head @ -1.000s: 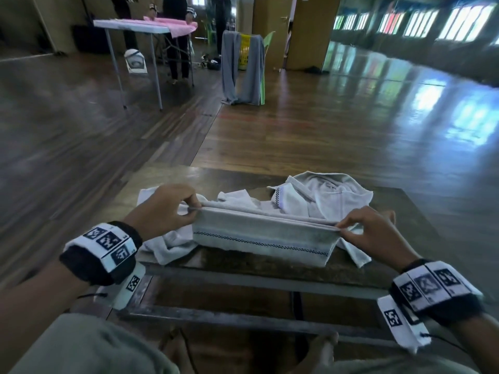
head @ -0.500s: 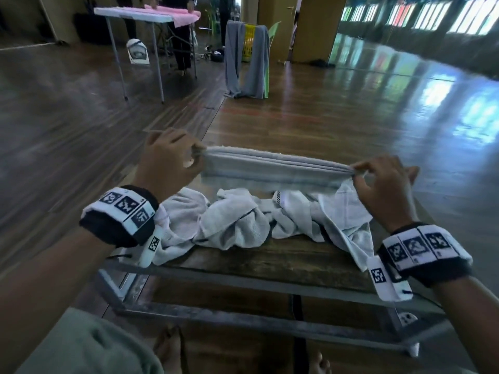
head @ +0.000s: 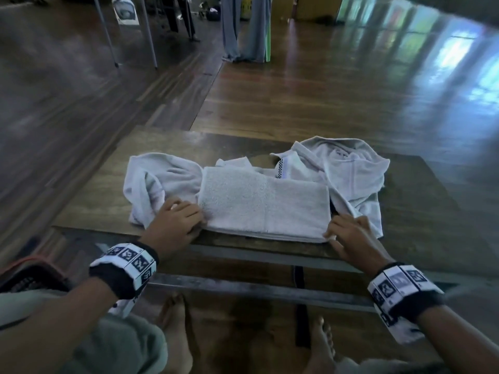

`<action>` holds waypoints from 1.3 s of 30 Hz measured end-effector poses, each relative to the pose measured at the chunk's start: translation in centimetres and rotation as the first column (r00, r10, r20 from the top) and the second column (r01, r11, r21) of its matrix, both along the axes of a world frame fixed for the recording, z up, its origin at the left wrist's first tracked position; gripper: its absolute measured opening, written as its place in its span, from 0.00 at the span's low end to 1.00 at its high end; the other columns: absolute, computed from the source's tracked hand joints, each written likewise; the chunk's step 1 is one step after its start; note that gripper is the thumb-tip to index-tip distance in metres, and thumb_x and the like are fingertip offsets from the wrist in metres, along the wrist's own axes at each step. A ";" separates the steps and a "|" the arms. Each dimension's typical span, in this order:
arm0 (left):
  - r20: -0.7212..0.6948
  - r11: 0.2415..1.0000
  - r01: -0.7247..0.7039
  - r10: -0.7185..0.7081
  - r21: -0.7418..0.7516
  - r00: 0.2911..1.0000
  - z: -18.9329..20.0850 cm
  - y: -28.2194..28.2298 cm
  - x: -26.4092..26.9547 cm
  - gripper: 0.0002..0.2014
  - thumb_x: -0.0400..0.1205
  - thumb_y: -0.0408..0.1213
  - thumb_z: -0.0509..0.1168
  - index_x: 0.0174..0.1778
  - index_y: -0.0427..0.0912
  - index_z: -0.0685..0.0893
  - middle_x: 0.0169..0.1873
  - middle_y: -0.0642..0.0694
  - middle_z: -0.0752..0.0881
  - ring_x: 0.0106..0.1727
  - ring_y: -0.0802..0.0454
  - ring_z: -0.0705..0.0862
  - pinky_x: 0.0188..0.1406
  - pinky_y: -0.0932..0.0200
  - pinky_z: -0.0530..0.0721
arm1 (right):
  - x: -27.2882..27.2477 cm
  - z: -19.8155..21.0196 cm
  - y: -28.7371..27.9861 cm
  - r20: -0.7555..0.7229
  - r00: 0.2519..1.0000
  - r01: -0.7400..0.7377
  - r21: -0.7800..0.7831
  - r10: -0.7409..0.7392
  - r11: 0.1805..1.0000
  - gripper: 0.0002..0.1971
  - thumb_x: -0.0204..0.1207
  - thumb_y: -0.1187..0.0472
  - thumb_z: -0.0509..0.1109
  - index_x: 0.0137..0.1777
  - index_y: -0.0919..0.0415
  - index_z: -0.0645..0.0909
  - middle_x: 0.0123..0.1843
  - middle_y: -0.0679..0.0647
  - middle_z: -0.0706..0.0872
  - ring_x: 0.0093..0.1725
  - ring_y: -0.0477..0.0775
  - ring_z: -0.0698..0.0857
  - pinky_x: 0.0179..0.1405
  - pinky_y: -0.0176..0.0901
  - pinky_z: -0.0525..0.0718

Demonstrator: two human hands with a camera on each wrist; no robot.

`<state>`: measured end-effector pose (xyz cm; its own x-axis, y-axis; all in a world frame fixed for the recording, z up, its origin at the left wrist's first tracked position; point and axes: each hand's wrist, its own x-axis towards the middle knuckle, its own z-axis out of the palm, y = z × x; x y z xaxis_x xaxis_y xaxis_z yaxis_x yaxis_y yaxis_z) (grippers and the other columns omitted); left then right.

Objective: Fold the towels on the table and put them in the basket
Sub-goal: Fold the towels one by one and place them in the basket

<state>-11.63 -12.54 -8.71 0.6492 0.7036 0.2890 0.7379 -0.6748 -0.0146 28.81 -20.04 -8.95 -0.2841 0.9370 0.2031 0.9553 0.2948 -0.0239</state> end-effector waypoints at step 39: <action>0.143 0.727 -0.538 0.641 -0.427 0.754 0.4 -1.2 2.6 0.16 0.79 0.56 0.60 0.51 0.48 0.78 0.44 0.49 0.85 0.55 0.45 0.80 0.56 0.48 0.63 | -20.6 8.2 16.1 -0.161 0.984 -0.098 -0.124 0.077 0.987 0.14 0.81 0.52 0.58 0.64 0.47 0.77 0.62 0.46 0.84 0.66 0.51 0.74 0.62 0.55 0.62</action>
<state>-8.99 -13.72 -8.33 0.0018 0.9987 0.0510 0.9245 -0.0211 0.3806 8.19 -3.93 -0.73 -0.3407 0.9314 0.1282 0.9075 0.3614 -0.2139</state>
